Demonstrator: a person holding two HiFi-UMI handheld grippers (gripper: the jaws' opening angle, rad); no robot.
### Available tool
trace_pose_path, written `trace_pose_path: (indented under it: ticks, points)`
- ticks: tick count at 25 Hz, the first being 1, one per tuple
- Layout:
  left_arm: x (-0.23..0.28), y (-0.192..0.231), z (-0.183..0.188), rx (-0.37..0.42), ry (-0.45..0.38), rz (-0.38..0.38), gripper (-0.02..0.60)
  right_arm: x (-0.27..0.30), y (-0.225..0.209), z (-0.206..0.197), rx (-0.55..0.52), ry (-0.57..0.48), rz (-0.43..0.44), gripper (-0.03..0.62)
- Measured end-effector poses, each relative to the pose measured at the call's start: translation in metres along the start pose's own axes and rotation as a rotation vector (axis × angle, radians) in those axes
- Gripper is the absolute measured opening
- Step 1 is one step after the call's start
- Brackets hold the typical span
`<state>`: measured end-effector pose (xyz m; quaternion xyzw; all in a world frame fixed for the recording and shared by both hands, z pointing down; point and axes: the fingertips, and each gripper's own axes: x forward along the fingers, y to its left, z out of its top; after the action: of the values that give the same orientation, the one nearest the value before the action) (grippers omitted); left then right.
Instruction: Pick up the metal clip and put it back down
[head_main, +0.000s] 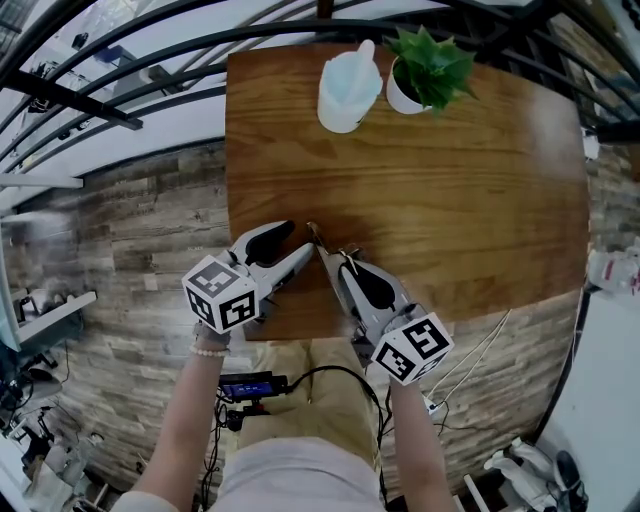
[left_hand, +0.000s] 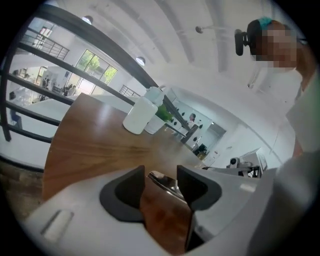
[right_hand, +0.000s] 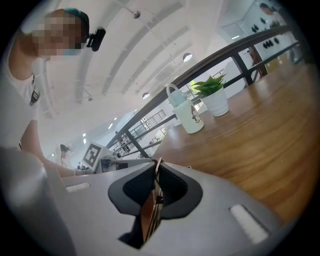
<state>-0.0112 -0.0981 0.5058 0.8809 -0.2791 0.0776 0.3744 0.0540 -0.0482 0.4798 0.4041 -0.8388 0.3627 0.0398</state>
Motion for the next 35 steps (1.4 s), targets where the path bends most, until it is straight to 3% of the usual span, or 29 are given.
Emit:
trace_pose_path:
  ticks: [5, 16, 25, 35]
  points:
    - [-0.003, 0.000, 0.006, -0.092, -0.063, -0.032, 0.195, -0.004, 0.006, 0.014, 0.044, -0.065, 0.048, 0.044]
    - [-0.005, -0.015, 0.013, -0.206, -0.108, -0.120, 0.195, -0.013, 0.017, 0.038, 0.100, -0.151, 0.122, 0.044]
    - [-0.001, -0.030, 0.019, -0.208, -0.115, -0.159, 0.195, -0.014, 0.020, 0.037, 0.094, -0.137, 0.151, 0.044]
    - [-0.013, -0.055, 0.052, -0.123, -0.182, -0.140, 0.175, -0.023, 0.043, 0.052, -0.019, -0.110, 0.185, 0.044]
